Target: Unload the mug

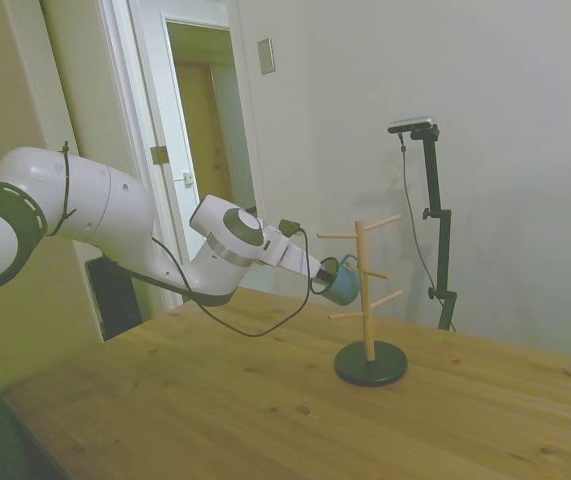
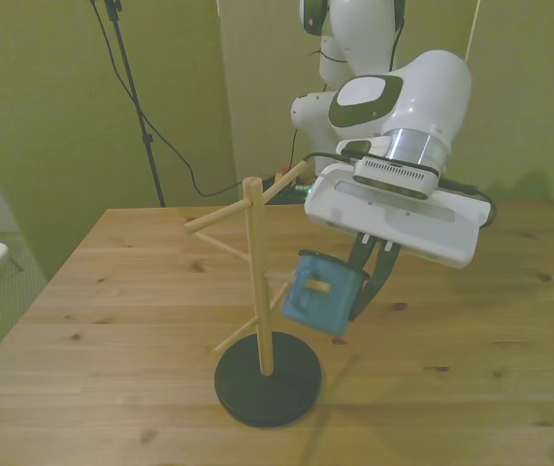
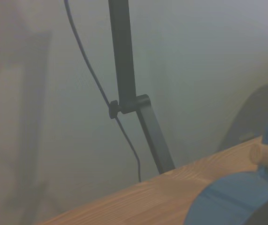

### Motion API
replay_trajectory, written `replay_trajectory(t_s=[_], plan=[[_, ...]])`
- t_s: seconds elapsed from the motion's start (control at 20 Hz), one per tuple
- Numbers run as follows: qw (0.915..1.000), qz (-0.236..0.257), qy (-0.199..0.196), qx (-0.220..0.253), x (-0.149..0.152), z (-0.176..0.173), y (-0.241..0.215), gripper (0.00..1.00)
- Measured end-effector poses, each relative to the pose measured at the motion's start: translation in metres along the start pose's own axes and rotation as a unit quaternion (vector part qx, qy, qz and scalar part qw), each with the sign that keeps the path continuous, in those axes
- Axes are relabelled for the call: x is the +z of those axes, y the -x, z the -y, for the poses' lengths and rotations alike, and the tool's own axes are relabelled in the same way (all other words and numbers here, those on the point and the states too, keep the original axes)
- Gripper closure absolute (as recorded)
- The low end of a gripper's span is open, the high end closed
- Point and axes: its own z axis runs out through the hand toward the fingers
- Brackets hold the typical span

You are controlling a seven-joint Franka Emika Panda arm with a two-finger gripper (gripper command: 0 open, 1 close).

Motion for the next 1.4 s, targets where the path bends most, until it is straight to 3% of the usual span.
replay_trajectory(t_s=[0.4, 0.6, 0.8, 0.95, 1.15, 1.4], plan=[[0.9999, -0.001, -0.013, -0.002, 0.002, 0.032, 0.017, 1.0], [0.9996, 0.009, -0.021, -0.015, -0.001, 0.055, 0.046, 1.0], [0.9968, 0.05, -0.039, -0.05, -0.031, 0.074, 0.096, 1.0], [0.9882, 0.119, -0.026, -0.094, -0.077, 0.069, 0.129, 1.0], [0.9704, 0.195, 0.01, -0.143, -0.148, 0.044, 0.122, 1.0], [0.9407, 0.267, 0.097, -0.185, -0.185, -0.022, 0.086, 1.0]])
